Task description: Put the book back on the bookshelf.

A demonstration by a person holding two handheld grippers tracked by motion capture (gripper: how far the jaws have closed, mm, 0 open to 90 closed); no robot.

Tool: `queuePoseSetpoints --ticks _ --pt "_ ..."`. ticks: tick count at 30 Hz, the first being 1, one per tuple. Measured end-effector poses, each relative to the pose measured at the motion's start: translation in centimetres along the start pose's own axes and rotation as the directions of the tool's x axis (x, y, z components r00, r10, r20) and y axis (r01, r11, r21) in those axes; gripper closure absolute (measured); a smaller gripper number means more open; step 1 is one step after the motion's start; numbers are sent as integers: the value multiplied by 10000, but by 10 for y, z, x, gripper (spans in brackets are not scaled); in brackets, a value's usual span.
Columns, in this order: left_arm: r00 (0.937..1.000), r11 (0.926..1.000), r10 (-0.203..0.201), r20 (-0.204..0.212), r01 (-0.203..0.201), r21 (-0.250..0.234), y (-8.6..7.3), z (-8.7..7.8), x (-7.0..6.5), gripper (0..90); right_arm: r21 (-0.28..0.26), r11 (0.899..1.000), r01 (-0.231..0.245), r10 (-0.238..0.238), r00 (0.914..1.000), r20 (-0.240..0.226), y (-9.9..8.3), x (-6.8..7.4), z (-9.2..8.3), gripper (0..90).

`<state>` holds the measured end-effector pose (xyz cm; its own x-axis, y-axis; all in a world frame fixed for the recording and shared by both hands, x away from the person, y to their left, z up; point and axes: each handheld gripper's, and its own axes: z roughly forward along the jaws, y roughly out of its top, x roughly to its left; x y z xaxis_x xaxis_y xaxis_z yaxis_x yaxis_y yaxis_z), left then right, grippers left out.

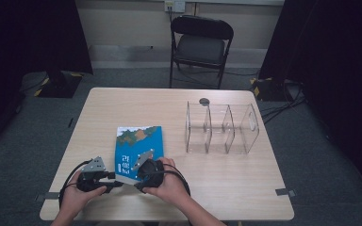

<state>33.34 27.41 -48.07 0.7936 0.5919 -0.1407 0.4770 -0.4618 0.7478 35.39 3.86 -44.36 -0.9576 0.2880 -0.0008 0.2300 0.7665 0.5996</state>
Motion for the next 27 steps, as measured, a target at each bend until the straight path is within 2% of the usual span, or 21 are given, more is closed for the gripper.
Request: queuePoseSetpoints --ticks 2,4,8,10,11,15,16,18,19,20,23,26,27 --pt "10000 10000 41 -15 -41 17 1 0 0 600 138 9987 499 -504 9978 423 -4 3 5 281" --pt "10000 10000 22 -8 -22 20 1 0 0 600 -33 9978 667 -663 9950 753 -7 5 9 250" --pt "10000 10000 25 -36 -25 64 1 0 -1 597 -79 9942 1072 -1048 9831 1501 -9 9 18 191" --pt "10000 10000 11 71 -11 81 1 -1 -1 595 -120 9885 1510 -1457 9695 1970 -9 11 24 183" --pt "10000 10000 -19 83 18 48 1 -1 -1 595 -206 9877 1552 -1474 9660 2124 -9 12 26 184" --pt "9999 9999 -39 159 37 146 2 -2 -1 592 -153 9820 1883 -1759 9409 2895 -9 13 35 185" --pt "9999 9999 -37 154 34 149 2 -2 -1 592 -104 9792 2028 -1904 9347 3003 -9 14 37 187" --pt "9998 9997 -12 221 7 228 1 -1 0 588 -91 9780 2082 -1949 9296 3129 -9 15 39 192" --pt "9998 9997 16 210 -21 231 1 -1 0 587 -54 9741 2259 -2122 9228 3217 -9 16 39 205" --pt "9998 9997 9 194 -13 247 1 -1 0 585 7 9703 2418 -2294 9198 3183 -9 16 39 221" --pt "9996 9998 -59 267 53 215 2 -1 0 566 216 9708 2390 -2338 9215 3101 -6 17 37 269" --pt "9993 10000 -16 371 14 52 4 0 -1 563 266 9684 2478 -2443 9226 2985 -3 18 31 404" --pt "9994 10000 16 340 -17 38 5 1 -2 563 275 9688 2463 -2431 9227 2991 -2 18 30 425"
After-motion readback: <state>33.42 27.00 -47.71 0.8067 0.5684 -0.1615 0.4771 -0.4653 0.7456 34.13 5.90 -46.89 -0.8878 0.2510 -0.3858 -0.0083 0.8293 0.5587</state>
